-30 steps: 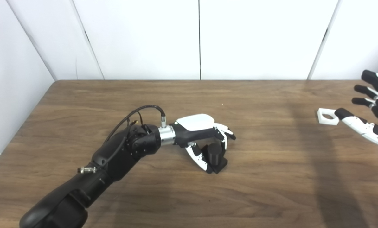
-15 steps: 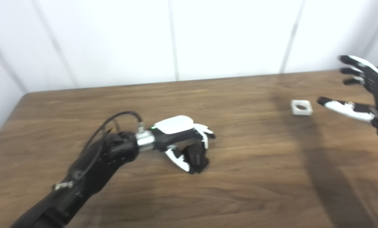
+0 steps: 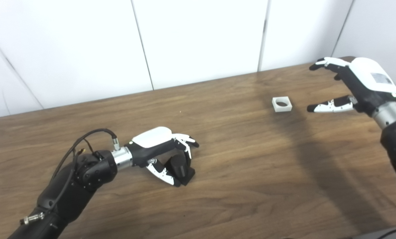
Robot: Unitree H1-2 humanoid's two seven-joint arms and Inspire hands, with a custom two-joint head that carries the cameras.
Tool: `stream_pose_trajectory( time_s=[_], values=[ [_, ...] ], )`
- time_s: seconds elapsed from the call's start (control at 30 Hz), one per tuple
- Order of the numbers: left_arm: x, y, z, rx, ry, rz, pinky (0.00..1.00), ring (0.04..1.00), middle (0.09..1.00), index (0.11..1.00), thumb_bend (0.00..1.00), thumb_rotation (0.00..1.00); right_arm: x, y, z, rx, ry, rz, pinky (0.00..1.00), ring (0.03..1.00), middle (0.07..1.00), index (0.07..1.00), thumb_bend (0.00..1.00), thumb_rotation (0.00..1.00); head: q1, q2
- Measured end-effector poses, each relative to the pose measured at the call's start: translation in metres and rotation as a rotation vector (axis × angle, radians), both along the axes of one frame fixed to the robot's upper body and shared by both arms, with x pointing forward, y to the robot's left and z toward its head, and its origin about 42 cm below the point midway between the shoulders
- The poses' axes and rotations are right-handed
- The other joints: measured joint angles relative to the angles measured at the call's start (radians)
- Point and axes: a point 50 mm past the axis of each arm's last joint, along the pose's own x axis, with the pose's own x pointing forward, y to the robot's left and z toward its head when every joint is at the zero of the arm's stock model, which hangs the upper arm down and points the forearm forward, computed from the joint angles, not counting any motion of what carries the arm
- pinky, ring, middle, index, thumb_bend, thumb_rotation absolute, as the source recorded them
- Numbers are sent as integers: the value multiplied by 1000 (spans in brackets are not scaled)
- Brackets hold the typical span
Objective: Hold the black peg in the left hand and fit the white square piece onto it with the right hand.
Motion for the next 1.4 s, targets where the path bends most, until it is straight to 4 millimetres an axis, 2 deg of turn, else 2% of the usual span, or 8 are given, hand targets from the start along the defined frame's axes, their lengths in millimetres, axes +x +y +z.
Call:
stream_pose_trajectory(
  time_s=[0.13,0.27,0.37,0.8,1.03,1.23,1.4],
  values=[
    [0,1,1,1,-2,-4,818,912,870,490,523,60,12,-3,3,-28,42,-3,648,810,863,775,799,294,-8,-6],
    [0,1,0,-5,-5,-4,828,911,871,490,523,58,31,-7,-1,-36,104,-15,729,852,877,792,823,265,-18,-14],
    [0,1,0,-10,-1,-3,821,914,875,490,523,58,41,-5,-2,-46,147,-12,743,866,885,802,841,283,-20,-17],
    [0,1,0,-9,-3,-5,814,906,869,490,523,60,81,-2,-11,-112,302,-31,694,871,895,814,861,310,-6,-29],
    [-1,2,-2,-17,-8,-1,808,902,865,490,523,58,92,-1,-18,-131,355,-35,708,874,894,820,868,287,3,-35],
    [-1,2,-2,-21,-10,1,807,898,867,490,523,60,102,-5,-29,-130,401,-46,674,856,879,854,875,271,9,-43],
    [-1,2,-2,-21,-11,1,811,907,869,490,523,59,106,-4,-36,-133,403,-32,645,835,873,842,877,288,11,-46]
  ],
)
